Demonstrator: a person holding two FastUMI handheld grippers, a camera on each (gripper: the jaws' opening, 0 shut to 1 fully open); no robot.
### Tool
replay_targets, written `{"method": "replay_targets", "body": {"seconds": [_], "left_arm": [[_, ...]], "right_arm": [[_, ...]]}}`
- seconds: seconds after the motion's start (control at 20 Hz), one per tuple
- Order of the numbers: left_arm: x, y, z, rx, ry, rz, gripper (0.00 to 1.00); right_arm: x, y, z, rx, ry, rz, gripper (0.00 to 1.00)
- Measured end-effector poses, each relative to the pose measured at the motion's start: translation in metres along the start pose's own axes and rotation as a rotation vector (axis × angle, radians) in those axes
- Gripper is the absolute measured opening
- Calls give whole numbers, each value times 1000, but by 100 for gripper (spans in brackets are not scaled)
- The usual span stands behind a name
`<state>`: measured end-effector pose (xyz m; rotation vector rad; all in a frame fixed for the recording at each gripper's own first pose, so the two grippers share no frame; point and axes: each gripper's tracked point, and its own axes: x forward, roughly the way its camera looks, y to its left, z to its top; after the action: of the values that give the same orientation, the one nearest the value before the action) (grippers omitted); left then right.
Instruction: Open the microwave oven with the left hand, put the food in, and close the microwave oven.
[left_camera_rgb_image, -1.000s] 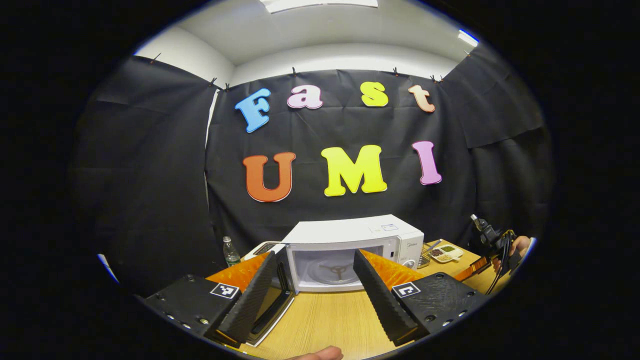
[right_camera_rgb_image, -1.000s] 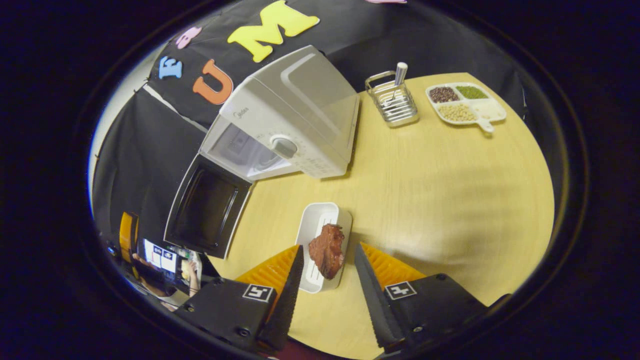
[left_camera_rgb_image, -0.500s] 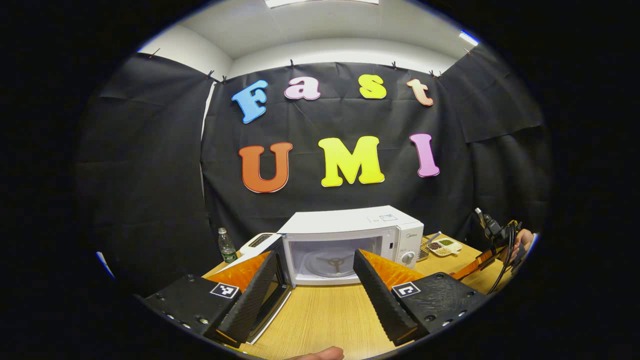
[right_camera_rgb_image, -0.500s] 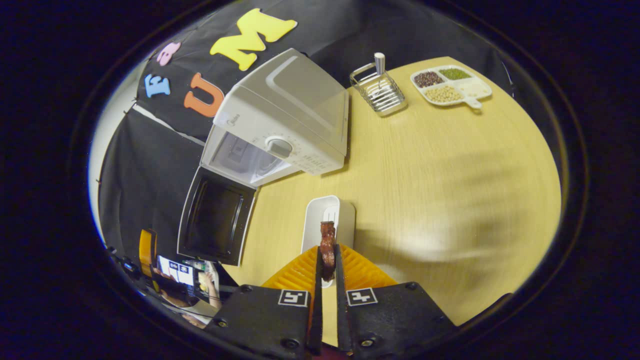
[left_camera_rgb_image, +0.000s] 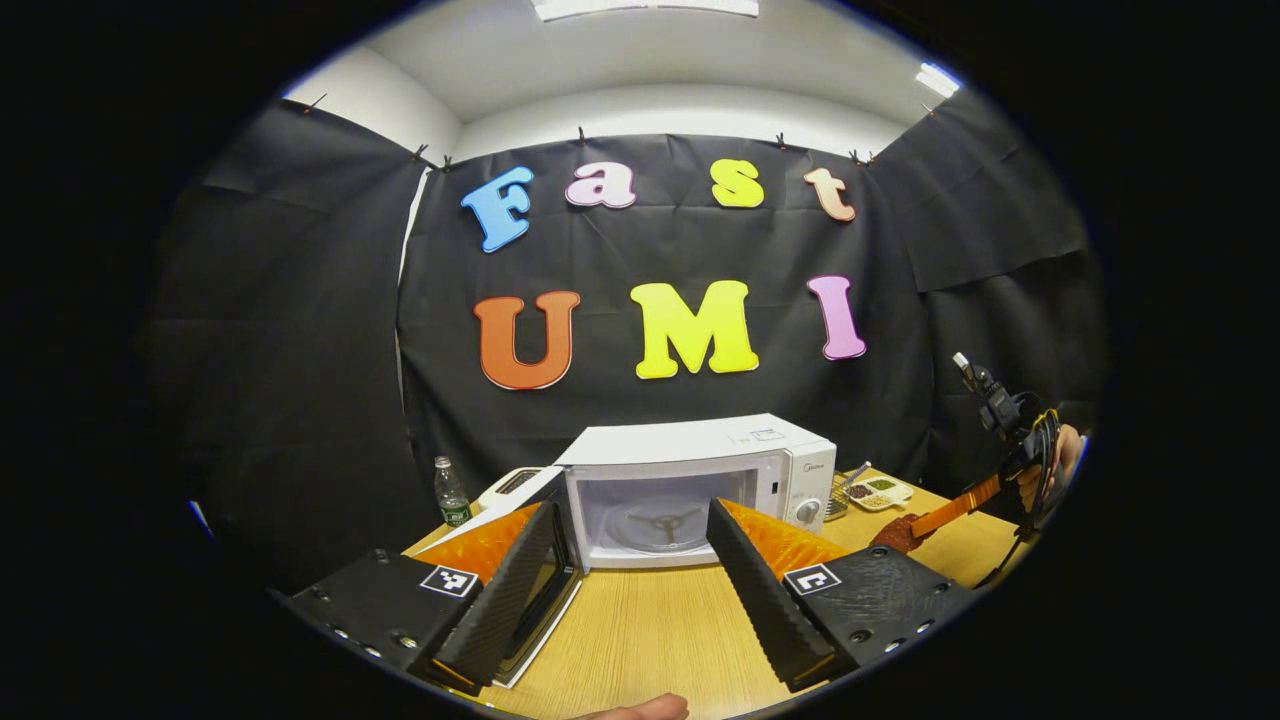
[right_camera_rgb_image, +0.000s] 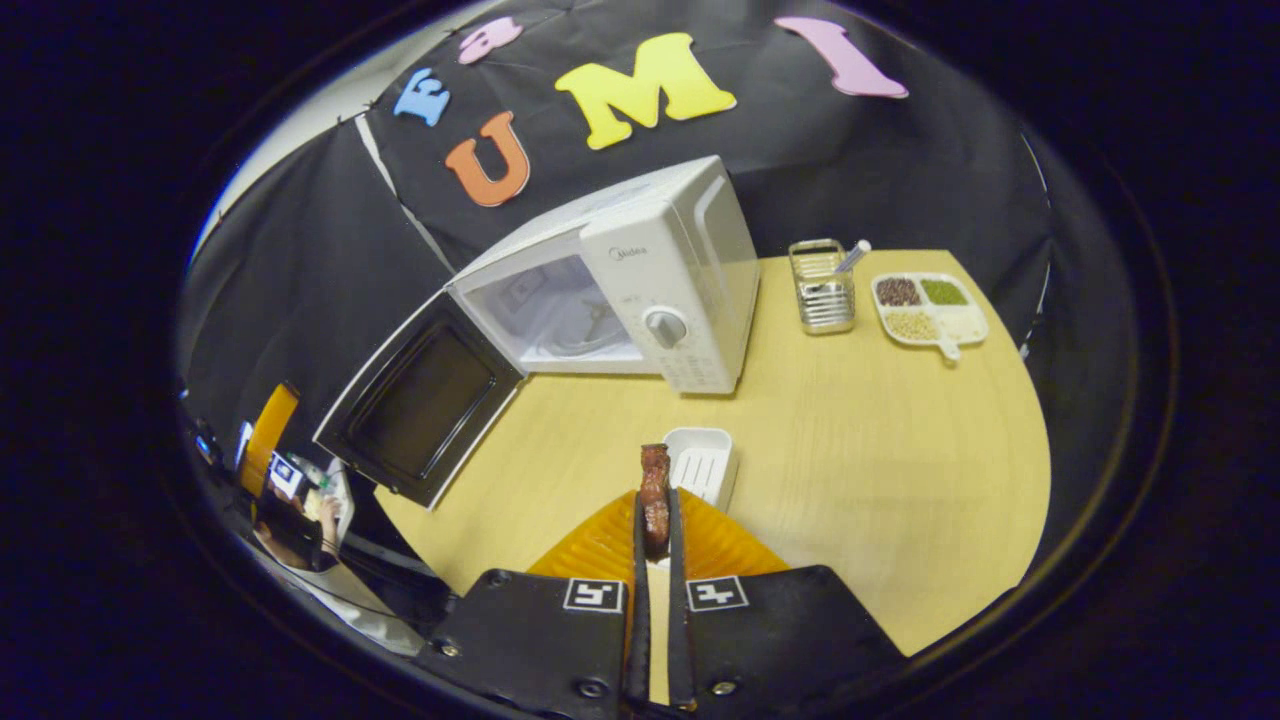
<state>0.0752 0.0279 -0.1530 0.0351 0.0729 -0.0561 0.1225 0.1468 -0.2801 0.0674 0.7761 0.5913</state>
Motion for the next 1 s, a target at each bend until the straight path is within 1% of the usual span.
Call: {"method": "replay_targets", "body": {"seconds": [0.1, 0.2, 0.25, 0.45, 0.65, 0.8, 1.0], "left_arm": [[-5, 8, -1, -11, -5, -2, 95], [-10, 17, -5, -22, -6, -1, 95], [-12, 22, -7, -26, -4, 2, 95], [-21, 49, -11, -59, -5, 64, 95], [-30, 63, -19, -90, 4, 78, 95], [-37, 70, -24, -66, 9, 88, 94], [-36, 73, -29, -57, 10, 88, 93]], "right_arm": [[3, 10, 9, -76, -54, -77, 10], [10, 28, 14, -145, -93, -114, 10], [14, 39, 14, -175, -112, -122, 10], [43, 86, 24, -256, -209, -138, 10], [88, 126, 42, -309, -320, -163, 10], [120, 145, 52, -273, -385, -171, 10], [155, 154, 66, -170, -496, -226, 10]]}}
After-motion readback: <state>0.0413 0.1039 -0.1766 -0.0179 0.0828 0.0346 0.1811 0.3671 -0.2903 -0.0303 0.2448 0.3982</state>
